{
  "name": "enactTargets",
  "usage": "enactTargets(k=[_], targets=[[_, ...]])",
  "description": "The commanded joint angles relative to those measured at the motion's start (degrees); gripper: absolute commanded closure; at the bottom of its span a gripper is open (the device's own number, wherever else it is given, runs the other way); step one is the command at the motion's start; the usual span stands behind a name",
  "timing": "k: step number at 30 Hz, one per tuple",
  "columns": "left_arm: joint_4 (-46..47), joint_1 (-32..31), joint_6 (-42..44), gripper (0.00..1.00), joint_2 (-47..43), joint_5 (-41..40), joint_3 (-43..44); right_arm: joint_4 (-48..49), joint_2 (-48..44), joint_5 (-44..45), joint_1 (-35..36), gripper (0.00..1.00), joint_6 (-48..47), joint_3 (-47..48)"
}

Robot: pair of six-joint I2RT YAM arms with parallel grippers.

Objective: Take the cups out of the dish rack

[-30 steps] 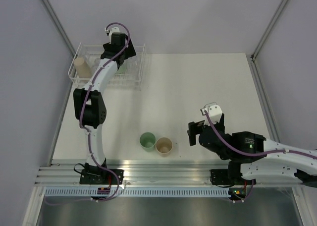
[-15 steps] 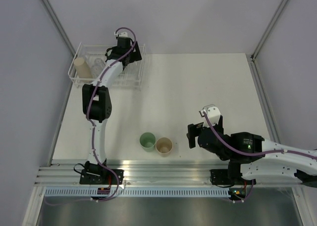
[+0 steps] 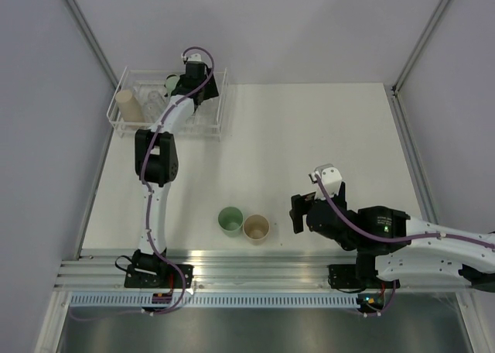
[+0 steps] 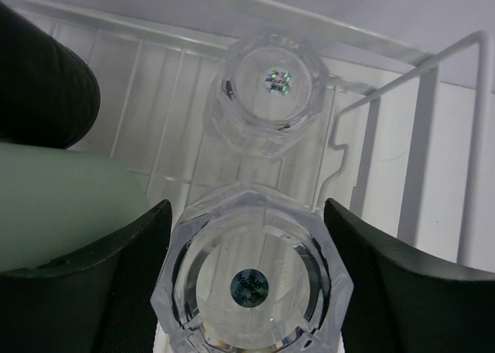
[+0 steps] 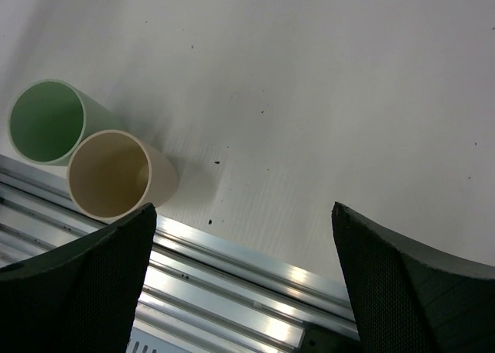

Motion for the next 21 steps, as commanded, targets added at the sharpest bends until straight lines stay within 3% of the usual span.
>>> enactTargets(k=[1,3,4,7,8,17,21], targets=[[1.2,-0.4,1.5,0.42,0.5,2.1,1.8,1.2,-0.1,-0.5,-0.2,0.02,0.9,-0.4],[1.2,-0.4,1.5,0.55,-0.9,3.1,0.3,1.3,0.4,-0.3,-0.2,0.02,0.6,-0.1],[1.3,-0.4,1.3,0.71,-1.7,3.0,-1.0,1.2,0.6,-0.1,-0.2,0.02,0.5,-0.1],[1.3,-0.4,1.8,0.95,-5.3,2.3,-3.2,2.3,1.1,-0.1,-0.2,0.02,-0.1,-0.3],[1.3,-0.4,1.9,0.97,-6.4,1.3,-3.7,2.6,1.4,-0.1,-0.2,0.02,-0.7,-0.5],[1.5,-0.6,2.8,0.98,-20.9,-4.4,-6.5,7.1,1.2,2.1,-0.2,0.02,-2.3,-1.5],[7.9,-0.9,1.9,0.98,-30.2,-6.9,-12.6,9.8,0.9,3.4,-0.2,0.02,-3.7,-2.1]])
